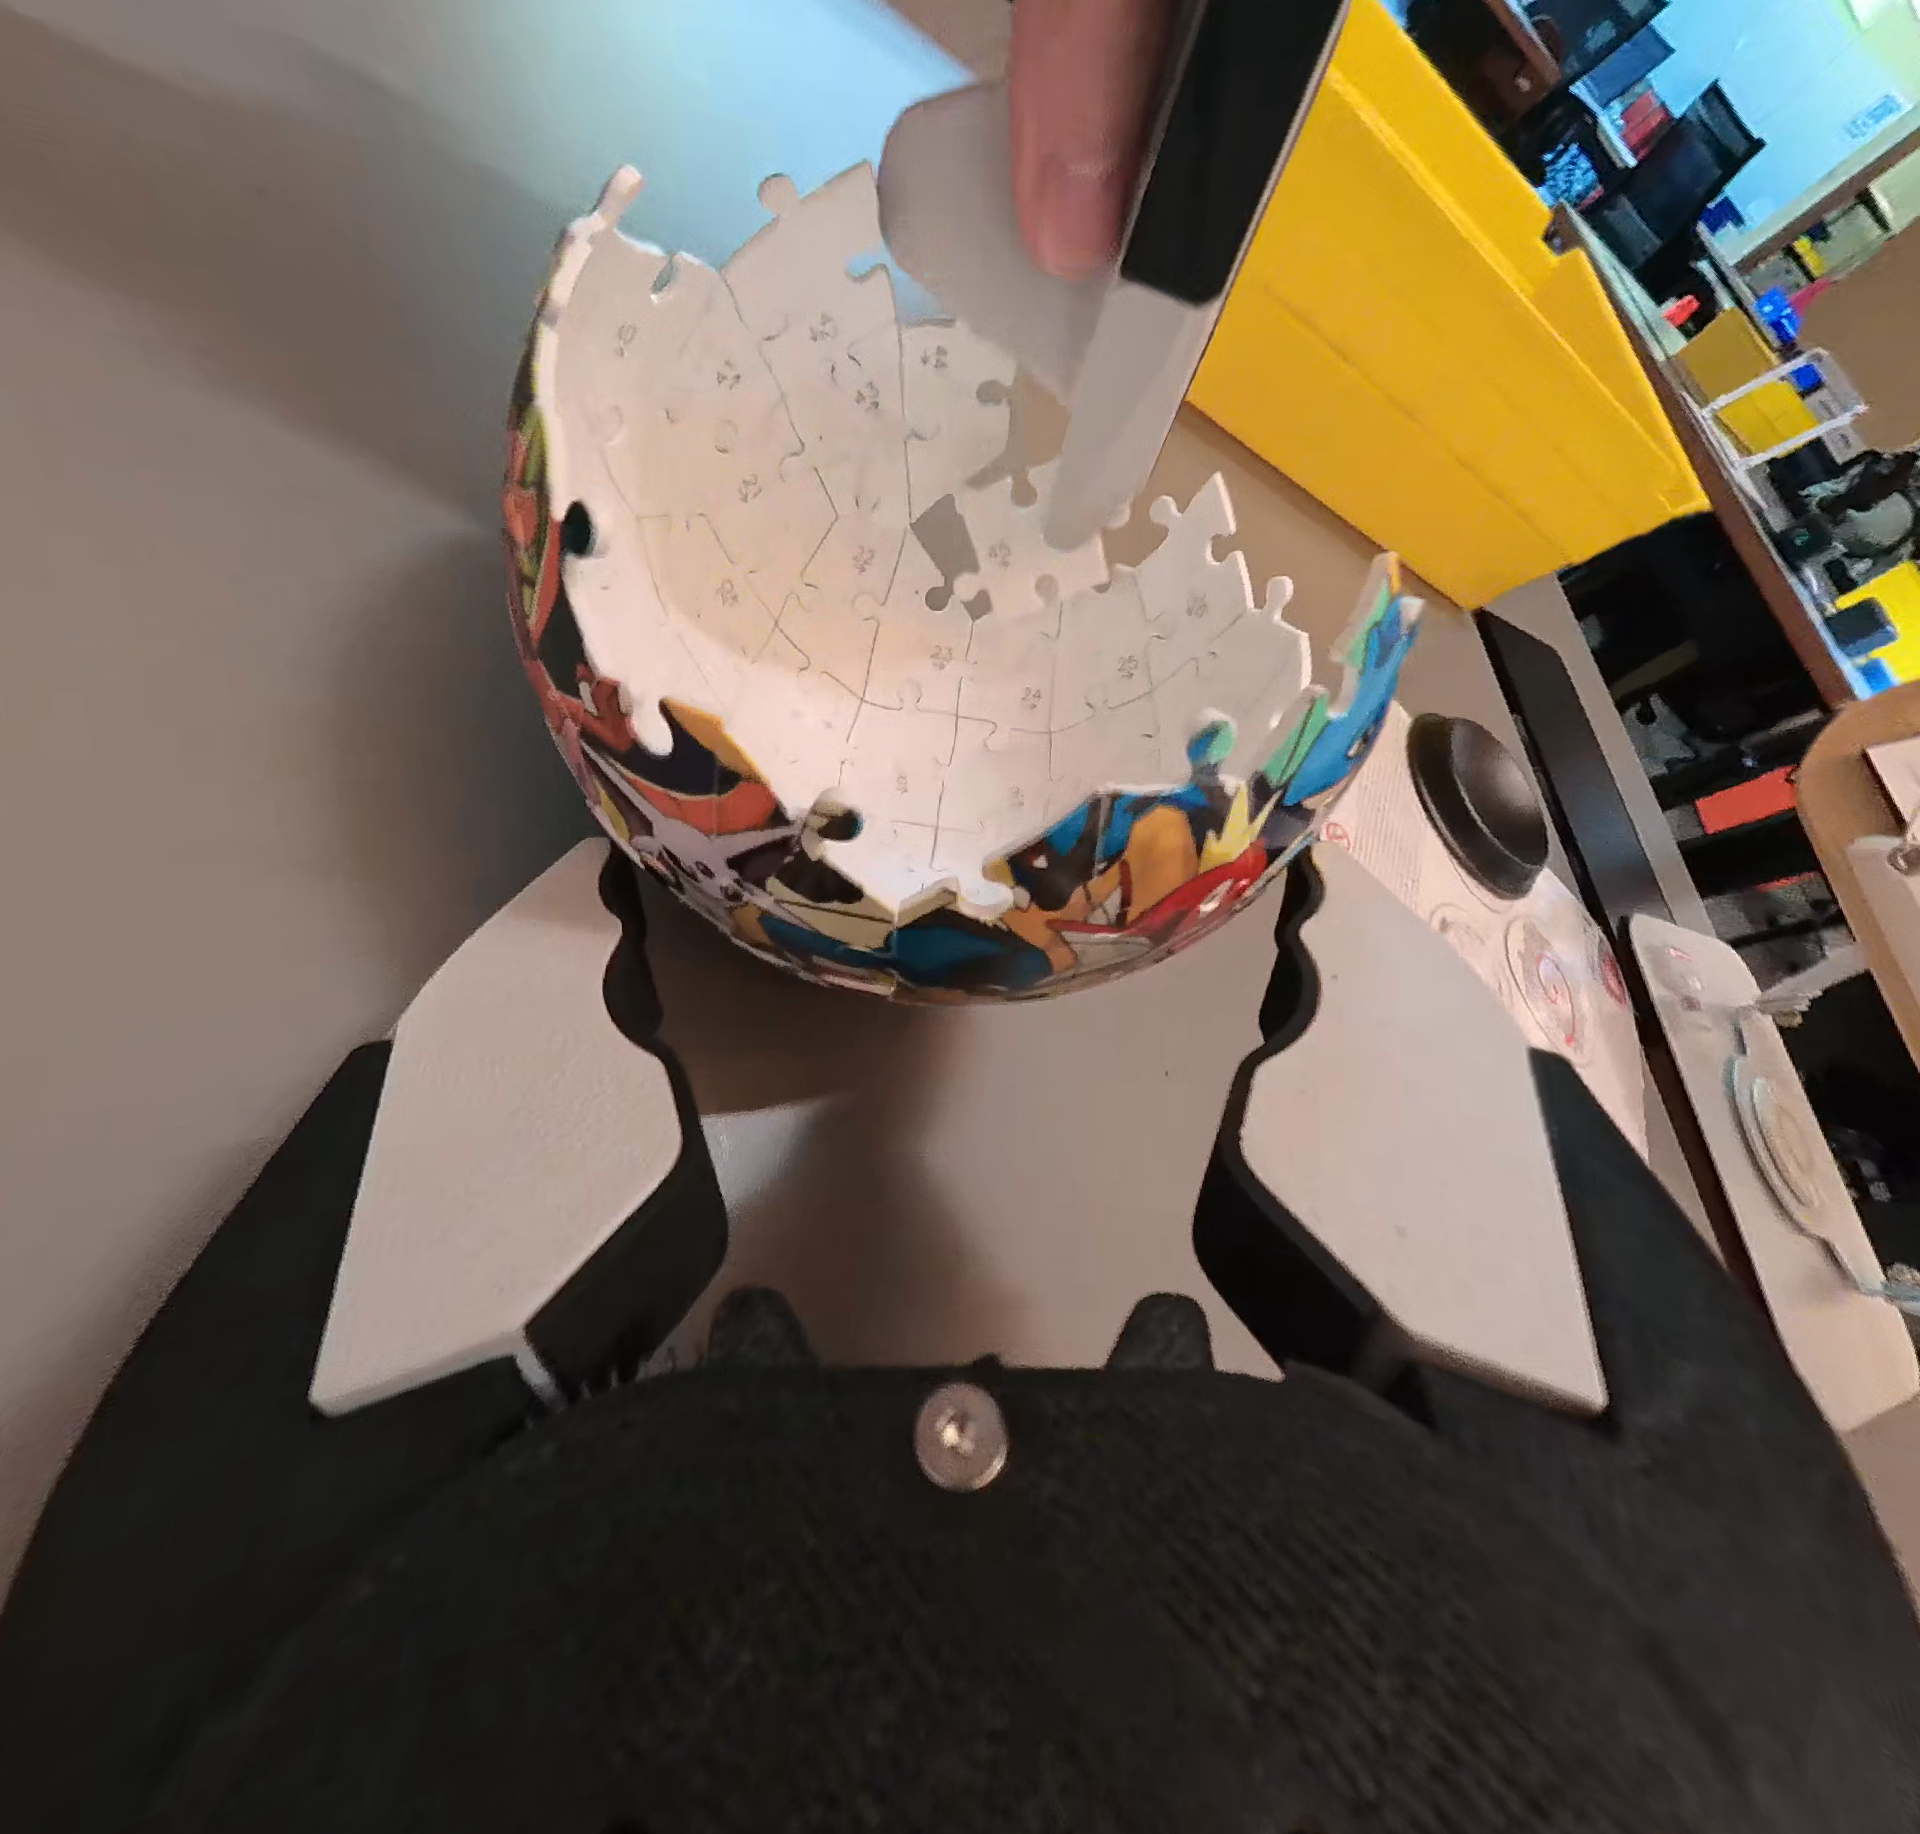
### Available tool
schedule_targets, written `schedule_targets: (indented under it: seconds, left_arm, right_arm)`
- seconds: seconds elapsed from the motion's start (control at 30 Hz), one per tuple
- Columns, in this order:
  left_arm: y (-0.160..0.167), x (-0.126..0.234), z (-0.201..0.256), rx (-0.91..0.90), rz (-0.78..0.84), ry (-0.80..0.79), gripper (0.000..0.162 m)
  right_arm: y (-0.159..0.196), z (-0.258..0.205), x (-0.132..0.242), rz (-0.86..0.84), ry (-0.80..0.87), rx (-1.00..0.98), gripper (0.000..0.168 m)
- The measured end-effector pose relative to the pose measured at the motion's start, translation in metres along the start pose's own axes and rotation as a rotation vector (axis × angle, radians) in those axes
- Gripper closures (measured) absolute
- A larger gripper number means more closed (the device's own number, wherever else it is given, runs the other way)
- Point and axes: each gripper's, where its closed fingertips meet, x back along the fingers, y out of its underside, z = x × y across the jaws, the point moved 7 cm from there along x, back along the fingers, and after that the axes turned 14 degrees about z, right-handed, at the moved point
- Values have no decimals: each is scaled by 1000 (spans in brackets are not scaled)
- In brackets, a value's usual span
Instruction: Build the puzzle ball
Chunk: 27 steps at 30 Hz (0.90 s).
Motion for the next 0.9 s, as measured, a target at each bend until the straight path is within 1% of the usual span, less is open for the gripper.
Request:
schedule_targets:
  seconds: [0.03,0.2,0.3,0.37,0.43,0.57,0.67,0.77,0.83,0.9]
  left_arm:
    - [3,-2,-3,11,0,3,161]
    - [21,-3,-22,74,24,14,160]
    - [31,-1,-31,115,49,23,160]
    - [37,0,-34,139,73,41,160]
    - [44,0,-36,158,95,63,160]
    - [55,3,-40,200,157,80,160]
    - [62,6,-43,222,191,84,160]
    - [67,9,-44,233,221,88,160]
    - [70,9,-45,245,243,92,160]
    - [73,9,-46,259,256,103,160]
  right_arm:
    - [-1,1,-3,0,-10,3,53]
    - [-12,9,-14,9,-70,-9,58]
    - [-24,15,-22,51,-93,-21,58]
    - [-32,13,-28,86,-137,-45,58]
    - [-36,10,-35,110,-167,-47,49]
    - [-41,7,-46,165,-174,-29,45]
    - [-45,6,-53,199,-149,15,49]
    - [-47,1,-59,230,-128,36,44]
    - [-47,1,-63,270,-108,-5,43]
    - [-42,5,-66,301,-74,-74,38]
